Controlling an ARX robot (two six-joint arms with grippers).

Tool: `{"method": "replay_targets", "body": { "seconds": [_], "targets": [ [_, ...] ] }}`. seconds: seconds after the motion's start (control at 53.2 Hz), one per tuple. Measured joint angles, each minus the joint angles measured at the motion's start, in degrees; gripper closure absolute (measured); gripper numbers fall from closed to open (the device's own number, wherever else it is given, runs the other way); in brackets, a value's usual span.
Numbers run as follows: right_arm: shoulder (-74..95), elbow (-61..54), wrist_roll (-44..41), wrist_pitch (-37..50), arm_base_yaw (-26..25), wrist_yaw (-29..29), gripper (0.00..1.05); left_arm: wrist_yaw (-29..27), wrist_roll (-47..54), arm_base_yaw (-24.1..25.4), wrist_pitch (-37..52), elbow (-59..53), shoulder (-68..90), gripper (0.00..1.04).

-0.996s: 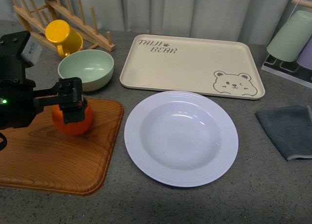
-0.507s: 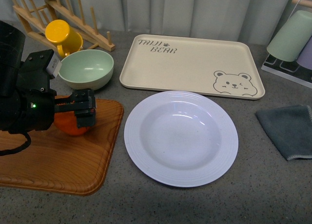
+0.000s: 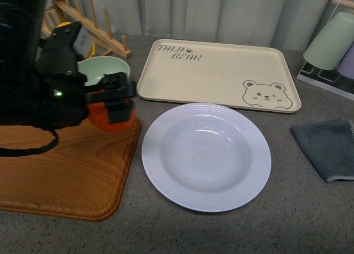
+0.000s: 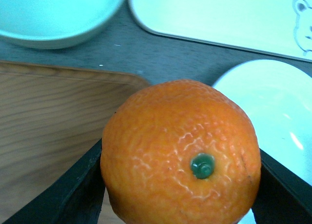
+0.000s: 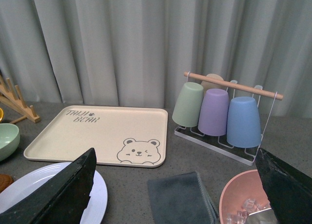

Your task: Place orange and plate with both arms

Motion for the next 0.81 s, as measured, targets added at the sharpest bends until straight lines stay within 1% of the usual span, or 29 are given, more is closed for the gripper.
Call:
{"method": "replay_targets", "body": {
  "seconds": [0.075,0.15,0.338,0.582,0.808],
  "targets": [
    [0.0,0.0,0.0,0.0,0.0,0.0,0.09,0.0,-1.4,-3.3,-0.2,1.0,0.5,0.34],
    [0.0,0.0,0.0,0.0,0.0,0.0,0.09,-0.5,-3.2,-7.8,-0.8,3.5,2.8,0.34],
    [0.0,0.0,0.0,0.0,0.0,0.0,0.09,-1.3,-5.5,-13.5,-1.5,7.2,7.3,0.34],
    [0.0,0.0,0.0,0.0,0.0,0.0,0.09,-2.7,-6.1,-17.3,-3.5,13.1,13.4,0.34],
    [0.0,0.0,0.0,0.0,0.0,0.0,0.09,-3.6,-6.1,-18.3,-5.3,15.9,16.3,0.34]
  ]
}}
